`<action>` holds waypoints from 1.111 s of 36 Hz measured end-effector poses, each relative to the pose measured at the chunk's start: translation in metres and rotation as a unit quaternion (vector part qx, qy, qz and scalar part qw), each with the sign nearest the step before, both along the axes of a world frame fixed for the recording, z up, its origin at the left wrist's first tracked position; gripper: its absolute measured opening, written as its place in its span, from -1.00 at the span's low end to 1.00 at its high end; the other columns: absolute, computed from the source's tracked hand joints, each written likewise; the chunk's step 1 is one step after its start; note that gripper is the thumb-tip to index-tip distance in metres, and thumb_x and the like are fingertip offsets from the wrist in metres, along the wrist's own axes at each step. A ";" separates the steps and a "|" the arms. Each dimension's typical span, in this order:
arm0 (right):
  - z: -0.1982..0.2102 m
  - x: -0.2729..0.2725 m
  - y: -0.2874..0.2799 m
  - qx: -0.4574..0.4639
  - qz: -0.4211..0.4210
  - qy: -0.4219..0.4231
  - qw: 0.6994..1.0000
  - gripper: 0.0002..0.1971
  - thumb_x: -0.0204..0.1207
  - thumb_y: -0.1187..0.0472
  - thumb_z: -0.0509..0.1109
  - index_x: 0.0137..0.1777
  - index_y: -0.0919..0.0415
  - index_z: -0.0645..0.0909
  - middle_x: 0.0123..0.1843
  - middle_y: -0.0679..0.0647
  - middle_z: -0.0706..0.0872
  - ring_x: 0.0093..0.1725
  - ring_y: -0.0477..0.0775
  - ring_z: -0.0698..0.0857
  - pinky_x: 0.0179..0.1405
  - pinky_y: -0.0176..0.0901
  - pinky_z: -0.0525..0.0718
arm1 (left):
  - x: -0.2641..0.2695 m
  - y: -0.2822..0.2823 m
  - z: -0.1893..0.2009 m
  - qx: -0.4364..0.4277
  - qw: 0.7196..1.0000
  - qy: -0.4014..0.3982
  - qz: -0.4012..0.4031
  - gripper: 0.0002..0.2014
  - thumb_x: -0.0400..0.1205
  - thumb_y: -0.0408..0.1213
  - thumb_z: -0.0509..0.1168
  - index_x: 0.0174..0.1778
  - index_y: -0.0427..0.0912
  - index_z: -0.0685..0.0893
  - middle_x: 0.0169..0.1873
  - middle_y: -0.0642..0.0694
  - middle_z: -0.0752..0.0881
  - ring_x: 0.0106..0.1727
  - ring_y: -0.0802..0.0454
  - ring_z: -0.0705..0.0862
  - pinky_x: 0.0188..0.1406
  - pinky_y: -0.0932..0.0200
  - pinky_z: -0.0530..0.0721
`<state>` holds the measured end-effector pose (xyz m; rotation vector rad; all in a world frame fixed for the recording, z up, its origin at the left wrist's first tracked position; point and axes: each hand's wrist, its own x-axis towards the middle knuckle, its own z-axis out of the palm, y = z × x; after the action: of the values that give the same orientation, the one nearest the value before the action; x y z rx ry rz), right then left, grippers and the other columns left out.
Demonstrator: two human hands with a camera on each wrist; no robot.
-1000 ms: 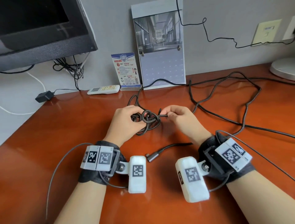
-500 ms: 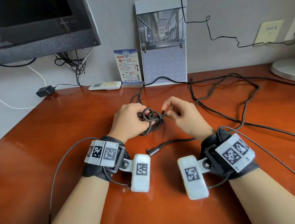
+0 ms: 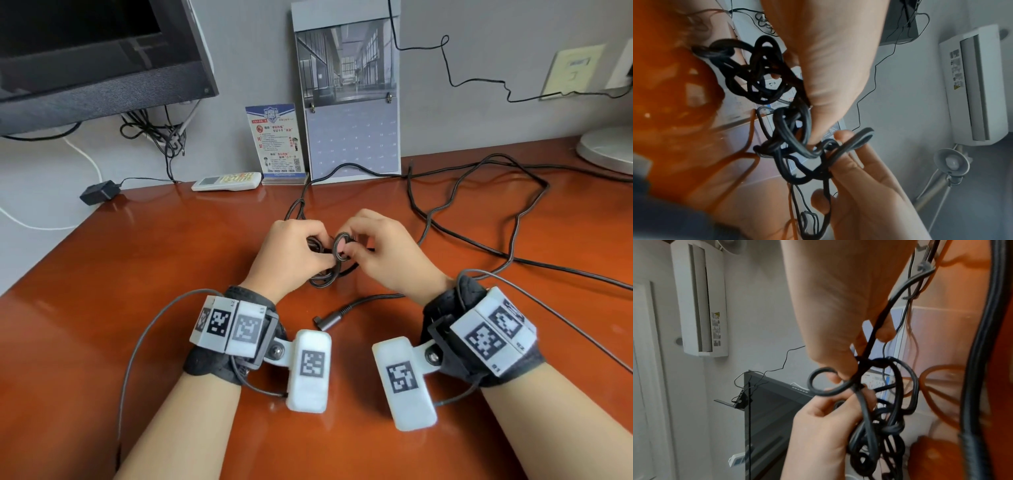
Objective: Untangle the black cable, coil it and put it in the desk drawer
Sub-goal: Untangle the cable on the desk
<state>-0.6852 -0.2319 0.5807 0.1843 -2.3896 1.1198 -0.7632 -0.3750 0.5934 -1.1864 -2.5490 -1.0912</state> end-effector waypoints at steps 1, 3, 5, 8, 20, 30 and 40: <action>0.000 0.001 0.002 0.002 -0.001 -0.001 1.000 -0.70 0.44 0.49 0.38 -0.18 0.01 0.60 -0.21 -0.05 0.59 -0.21 -0.19 0.55 -0.12 -0.47 0.45 | 0.000 0.000 0.000 0.004 1.000 -0.003 -0.001 -0.89 0.35 -0.32 0.55 -0.39 -0.09 0.74 -0.49 0.13 0.68 -0.42 0.19 0.59 -0.36 0.30 0.53; 0.002 0.003 0.007 0.011 0.003 -0.007 1.000 -0.73 0.44 0.47 0.37 -0.08 0.04 0.61 -0.24 -0.05 0.63 -0.23 -0.13 0.57 -0.14 -0.40 0.50 | 0.000 0.000 0.001 0.010 1.000 0.002 -0.007 -0.91 0.34 -0.33 0.56 -0.35 -0.10 0.78 -0.40 0.09 0.72 -0.32 0.11 0.66 -0.24 0.20 0.61; 0.004 0.006 0.011 0.044 0.012 -0.008 0.999 -0.77 0.43 0.40 0.36 -0.04 0.07 0.66 -0.22 0.01 0.67 -0.22 -0.05 0.59 -0.14 -0.28 0.54 | 0.001 0.001 0.000 0.019 0.999 0.025 -0.030 -0.88 0.31 -0.39 0.57 -0.38 -0.13 0.77 -0.30 0.07 0.72 -0.22 0.11 0.67 -0.10 0.13 0.65; 0.007 0.009 0.012 0.111 0.020 -0.018 0.993 -0.82 0.35 0.32 0.33 -0.13 0.05 0.67 -0.23 -0.04 0.60 -0.24 0.04 0.57 -0.15 0.01 0.60 | 0.004 0.002 0.001 0.016 0.997 0.048 -0.066 -0.85 0.28 -0.38 0.58 -0.44 -0.16 0.71 -0.24 0.04 0.65 -0.21 0.12 0.63 -0.10 0.13 0.62; 0.022 0.019 0.026 -0.071 -0.005 0.021 0.997 -0.80 0.28 0.31 0.23 -0.33 -0.05 0.53 -0.29 -0.07 0.61 -0.23 -0.02 0.57 -0.12 -0.21 0.53 | 0.016 0.011 0.015 0.098 0.990 -0.082 -0.062 -0.68 0.39 -0.40 0.54 -0.42 0.10 0.60 -0.12 0.10 0.42 0.03 0.29 0.53 0.03 0.66 0.33; 0.008 0.013 0.028 -0.155 -0.068 0.001 0.986 -0.90 0.17 0.33 0.22 -0.42 0.10 0.46 -0.48 -0.19 0.53 -0.38 -0.08 0.47 -0.33 -0.32 0.45 | 0.024 0.039 0.045 -0.174 0.930 0.317 -0.056 -0.85 0.47 0.00 0.44 -0.29 0.01 0.79 -0.09 0.10 0.39 0.09 0.00 0.30 -0.02 0.15 0.07; 0.014 0.015 0.037 -0.268 -0.094 0.037 0.958 -0.81 0.34 0.70 0.20 -0.25 0.46 0.53 -0.40 0.03 0.58 -0.42 -0.20 0.55 -0.37 -0.41 0.54 | 0.000 0.043 0.042 0.077 0.995 0.045 -0.049 -0.92 0.49 -0.38 0.45 -0.29 -0.15 0.82 -0.19 0.10 0.42 -0.06 0.17 0.49 0.07 0.46 0.39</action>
<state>-0.6704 -0.1949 0.5951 -0.1793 -1.9034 1.5798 -0.7629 -0.3319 0.6350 -1.2994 -2.3155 -1.2030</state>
